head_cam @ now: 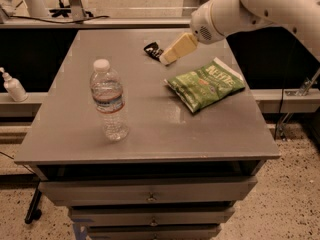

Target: Move rxbar chocolate near water bottle

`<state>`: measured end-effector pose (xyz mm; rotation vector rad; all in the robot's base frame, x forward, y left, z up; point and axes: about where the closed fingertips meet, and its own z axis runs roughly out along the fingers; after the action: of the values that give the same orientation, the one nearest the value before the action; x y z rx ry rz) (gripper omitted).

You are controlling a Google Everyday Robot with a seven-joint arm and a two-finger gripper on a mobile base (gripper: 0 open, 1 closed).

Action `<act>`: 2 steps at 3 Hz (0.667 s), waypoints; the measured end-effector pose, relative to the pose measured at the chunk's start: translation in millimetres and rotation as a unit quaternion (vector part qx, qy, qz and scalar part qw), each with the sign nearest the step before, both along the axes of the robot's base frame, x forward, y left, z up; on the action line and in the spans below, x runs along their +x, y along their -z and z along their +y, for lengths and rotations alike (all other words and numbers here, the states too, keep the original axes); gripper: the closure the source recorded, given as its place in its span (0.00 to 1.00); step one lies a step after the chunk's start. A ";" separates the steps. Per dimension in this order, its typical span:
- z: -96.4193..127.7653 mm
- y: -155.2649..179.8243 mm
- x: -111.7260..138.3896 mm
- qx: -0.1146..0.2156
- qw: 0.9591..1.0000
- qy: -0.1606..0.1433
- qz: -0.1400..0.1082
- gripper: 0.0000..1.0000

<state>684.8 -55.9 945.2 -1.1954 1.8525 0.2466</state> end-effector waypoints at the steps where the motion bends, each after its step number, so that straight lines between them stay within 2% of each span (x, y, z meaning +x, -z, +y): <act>1: 11.8 20.3 31.9 0.036 0.999 0.009 0.010 0.00; 2: 29.9 47.2 58.2 0.057 0.998 0.010 0.026 0.00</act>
Offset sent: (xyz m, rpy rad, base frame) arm 0.0881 0.0464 -0.0749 0.1620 0.0860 -0.0277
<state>743.0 -26.0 898.1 -1.1006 1.8689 0.3706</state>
